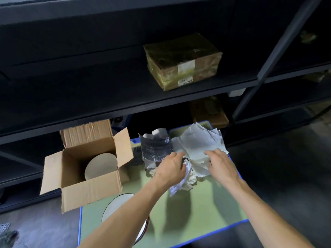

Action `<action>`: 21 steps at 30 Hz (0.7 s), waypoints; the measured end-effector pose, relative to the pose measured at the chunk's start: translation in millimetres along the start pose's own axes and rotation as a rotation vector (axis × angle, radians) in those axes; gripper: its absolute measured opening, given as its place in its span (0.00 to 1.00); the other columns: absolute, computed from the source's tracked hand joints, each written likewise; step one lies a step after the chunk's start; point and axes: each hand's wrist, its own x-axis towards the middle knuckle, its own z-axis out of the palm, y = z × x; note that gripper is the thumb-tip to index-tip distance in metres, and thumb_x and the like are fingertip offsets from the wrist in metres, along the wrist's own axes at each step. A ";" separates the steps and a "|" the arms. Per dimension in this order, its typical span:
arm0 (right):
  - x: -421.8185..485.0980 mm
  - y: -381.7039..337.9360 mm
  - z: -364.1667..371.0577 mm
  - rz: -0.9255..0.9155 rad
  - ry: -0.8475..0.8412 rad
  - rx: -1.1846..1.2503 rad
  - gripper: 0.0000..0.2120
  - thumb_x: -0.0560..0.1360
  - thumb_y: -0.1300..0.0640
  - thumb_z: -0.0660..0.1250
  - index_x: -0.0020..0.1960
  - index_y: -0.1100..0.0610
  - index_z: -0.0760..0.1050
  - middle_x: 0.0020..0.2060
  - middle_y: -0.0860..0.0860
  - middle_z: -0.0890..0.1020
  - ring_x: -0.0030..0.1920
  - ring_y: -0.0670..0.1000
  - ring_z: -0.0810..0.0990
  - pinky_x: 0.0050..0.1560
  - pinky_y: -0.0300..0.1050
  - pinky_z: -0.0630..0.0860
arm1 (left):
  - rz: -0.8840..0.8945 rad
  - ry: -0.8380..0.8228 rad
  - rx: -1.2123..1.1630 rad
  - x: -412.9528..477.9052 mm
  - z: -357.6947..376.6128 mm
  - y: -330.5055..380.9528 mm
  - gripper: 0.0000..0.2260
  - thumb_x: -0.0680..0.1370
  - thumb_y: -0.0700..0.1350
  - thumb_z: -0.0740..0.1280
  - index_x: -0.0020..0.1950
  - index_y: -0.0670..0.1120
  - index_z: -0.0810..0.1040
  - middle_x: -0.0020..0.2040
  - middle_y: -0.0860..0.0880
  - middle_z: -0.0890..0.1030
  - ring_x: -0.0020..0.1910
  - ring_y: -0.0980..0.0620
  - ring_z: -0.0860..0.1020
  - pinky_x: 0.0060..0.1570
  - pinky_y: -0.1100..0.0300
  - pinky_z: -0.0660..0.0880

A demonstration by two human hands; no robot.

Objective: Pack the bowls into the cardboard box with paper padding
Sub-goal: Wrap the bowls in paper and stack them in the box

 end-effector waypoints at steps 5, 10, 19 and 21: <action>21.5 5.7 10.9 -0.101 0.079 -0.119 0.18 0.73 0.65 0.69 0.62 0.52 0.80 0.51 0.52 0.76 0.55 0.56 0.74 0.44 0.49 0.76 | -0.020 -0.038 0.008 15.6 10.5 3.0 0.19 0.82 0.45 0.58 0.73 0.46 0.67 0.65 0.42 0.75 0.61 0.41 0.75 0.58 0.52 0.72; 26.2 4.7 15.7 -0.220 0.141 -0.192 0.10 0.65 0.65 0.77 0.41 0.54 0.81 0.37 0.49 0.76 0.41 0.54 0.76 0.28 0.43 0.69 | -0.005 -0.069 0.030 23.9 13.0 6.1 0.21 0.82 0.45 0.58 0.76 0.44 0.65 0.67 0.40 0.73 0.63 0.40 0.73 0.62 0.51 0.70; -1.4 -8.1 -18.4 -0.377 0.400 -0.085 0.10 0.68 0.68 0.67 0.42 0.55 0.72 0.36 0.48 0.73 0.37 0.54 0.72 0.29 0.49 0.71 | -0.004 0.040 0.027 28.7 9.5 8.7 0.23 0.80 0.46 0.60 0.76 0.49 0.63 0.57 0.42 0.77 0.56 0.41 0.76 0.51 0.50 0.74; -8.4 -12.5 -21.6 -0.417 0.426 -0.081 0.10 0.68 0.69 0.67 0.42 0.55 0.73 0.38 0.48 0.74 0.37 0.54 0.73 0.30 0.49 0.72 | 0.008 0.084 -0.018 25.9 4.7 6.4 0.23 0.79 0.45 0.61 0.74 0.52 0.66 0.56 0.44 0.79 0.55 0.43 0.78 0.50 0.51 0.75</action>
